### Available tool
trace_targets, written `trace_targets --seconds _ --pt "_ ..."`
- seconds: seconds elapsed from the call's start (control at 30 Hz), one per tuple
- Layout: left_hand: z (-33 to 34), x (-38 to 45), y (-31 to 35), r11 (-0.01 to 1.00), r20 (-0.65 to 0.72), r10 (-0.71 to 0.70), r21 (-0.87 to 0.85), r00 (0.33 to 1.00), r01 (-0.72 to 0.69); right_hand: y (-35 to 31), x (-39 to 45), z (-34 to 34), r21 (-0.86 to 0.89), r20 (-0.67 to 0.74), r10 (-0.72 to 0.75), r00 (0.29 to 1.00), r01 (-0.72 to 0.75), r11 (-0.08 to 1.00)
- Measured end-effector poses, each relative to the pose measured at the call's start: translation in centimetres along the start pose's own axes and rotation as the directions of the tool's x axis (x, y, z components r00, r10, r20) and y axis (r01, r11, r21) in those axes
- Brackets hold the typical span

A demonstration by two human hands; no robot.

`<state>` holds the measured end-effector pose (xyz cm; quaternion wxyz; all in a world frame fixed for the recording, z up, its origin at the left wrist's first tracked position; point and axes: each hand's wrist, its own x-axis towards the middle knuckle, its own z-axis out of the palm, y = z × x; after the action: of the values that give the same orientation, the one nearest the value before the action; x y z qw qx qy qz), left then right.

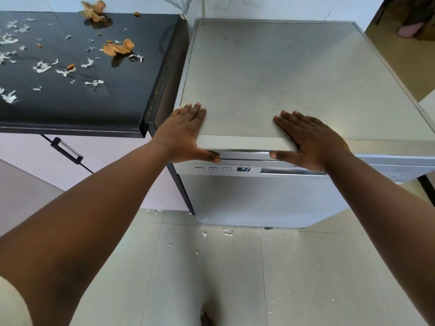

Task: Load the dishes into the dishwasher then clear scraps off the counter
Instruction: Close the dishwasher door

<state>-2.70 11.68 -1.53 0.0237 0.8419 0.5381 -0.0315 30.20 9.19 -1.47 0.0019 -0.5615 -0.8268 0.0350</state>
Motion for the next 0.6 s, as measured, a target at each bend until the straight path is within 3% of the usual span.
trace_targets --seconds 0.4,0.6 --pt "0.1 -0.3 -0.2 0.997 0.005 0.034 -0.073 0.999 -0.034 -0.9 -0.3 -0.8 -0.072 0.117 0.101 0.988 -0.093 0.993" --pt "0.4 0.2 -0.6 0.986 0.03 0.047 -0.163 0.998 -0.041 -3.2 0.3 -1.5 0.023 0.143 0.324 0.935 -0.33 0.944"
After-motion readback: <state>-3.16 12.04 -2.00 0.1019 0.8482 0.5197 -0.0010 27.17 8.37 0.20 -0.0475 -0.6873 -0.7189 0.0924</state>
